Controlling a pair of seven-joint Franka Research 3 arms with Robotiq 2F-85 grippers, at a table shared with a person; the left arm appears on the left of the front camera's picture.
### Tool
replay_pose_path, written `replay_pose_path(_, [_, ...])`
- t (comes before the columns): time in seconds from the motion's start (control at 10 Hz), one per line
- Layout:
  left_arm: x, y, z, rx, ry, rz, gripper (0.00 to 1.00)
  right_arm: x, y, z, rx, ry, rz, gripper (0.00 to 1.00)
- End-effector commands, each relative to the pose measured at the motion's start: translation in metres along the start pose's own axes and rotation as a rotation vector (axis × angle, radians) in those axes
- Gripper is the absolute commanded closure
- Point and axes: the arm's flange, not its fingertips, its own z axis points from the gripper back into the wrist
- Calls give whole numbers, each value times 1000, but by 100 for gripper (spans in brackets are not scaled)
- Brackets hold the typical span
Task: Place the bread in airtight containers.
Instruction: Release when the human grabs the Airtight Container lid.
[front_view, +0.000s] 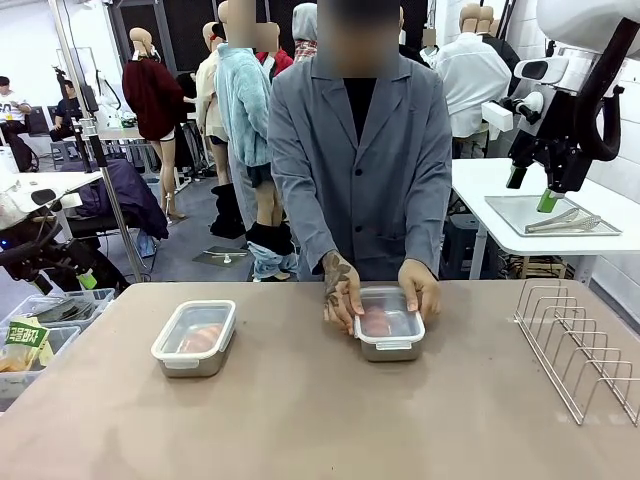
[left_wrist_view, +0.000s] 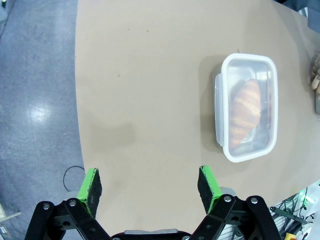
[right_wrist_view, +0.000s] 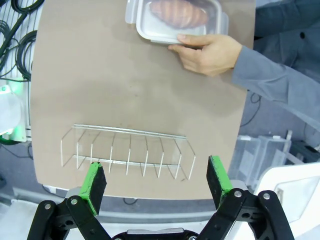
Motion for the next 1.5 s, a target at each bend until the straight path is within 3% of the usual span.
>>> replay_pose_path(0.0, [-1, 0, 1, 23, 6, 6, 0, 1, -3, 3, 15, -10, 3, 0])
replay_pose_path(1.4, [-1, 0, 1, 23, 6, 6, 0, 1, -3, 3, 15, -10, 3, 0])
